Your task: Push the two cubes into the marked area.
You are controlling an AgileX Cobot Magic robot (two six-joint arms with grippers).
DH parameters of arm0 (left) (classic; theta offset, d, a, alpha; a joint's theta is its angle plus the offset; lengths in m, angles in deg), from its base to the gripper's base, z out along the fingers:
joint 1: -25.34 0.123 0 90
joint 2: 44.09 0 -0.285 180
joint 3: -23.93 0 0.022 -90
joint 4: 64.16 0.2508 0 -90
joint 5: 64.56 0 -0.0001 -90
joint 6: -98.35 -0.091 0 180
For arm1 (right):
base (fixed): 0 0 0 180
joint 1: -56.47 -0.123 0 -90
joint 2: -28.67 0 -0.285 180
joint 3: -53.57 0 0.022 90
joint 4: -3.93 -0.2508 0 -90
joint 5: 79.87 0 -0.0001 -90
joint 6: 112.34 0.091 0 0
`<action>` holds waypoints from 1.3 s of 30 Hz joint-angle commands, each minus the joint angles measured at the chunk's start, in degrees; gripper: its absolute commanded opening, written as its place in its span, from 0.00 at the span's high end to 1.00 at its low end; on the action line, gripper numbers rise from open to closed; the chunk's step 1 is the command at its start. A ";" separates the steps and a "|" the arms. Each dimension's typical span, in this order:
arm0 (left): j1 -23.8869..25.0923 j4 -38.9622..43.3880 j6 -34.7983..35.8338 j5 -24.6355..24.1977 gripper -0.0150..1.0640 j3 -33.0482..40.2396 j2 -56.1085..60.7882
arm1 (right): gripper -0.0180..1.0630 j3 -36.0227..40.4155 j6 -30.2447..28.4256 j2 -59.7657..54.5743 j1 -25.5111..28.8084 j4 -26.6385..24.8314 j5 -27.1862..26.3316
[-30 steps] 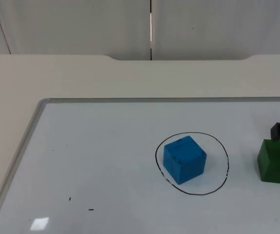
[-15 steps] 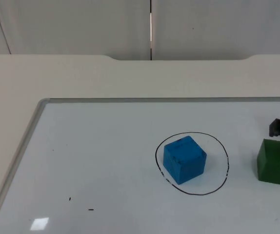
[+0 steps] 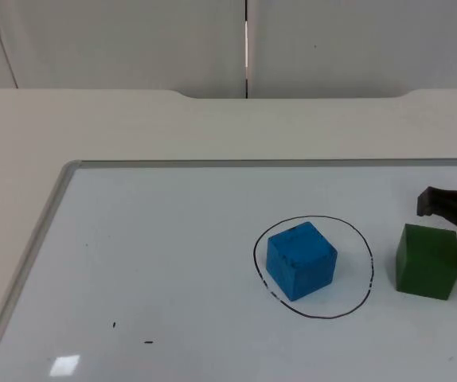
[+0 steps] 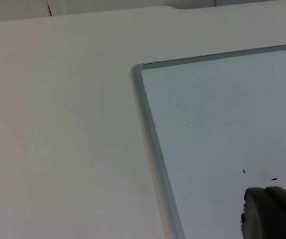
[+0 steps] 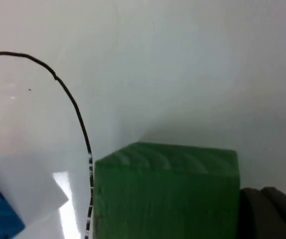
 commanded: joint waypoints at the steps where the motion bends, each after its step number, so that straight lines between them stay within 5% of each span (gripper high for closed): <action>1: -0.18 -0.62 -0.06 0.62 0.99 0.27 0.23 | 0.98 -0.11 -0.74 0.10 -0.21 -0.20 0.50; 39: -0.18 -0.62 -0.06 0.62 0.99 0.27 0.23 | 0.98 -0.11 0.99 -2.66 -6.91 -1.41 -5.92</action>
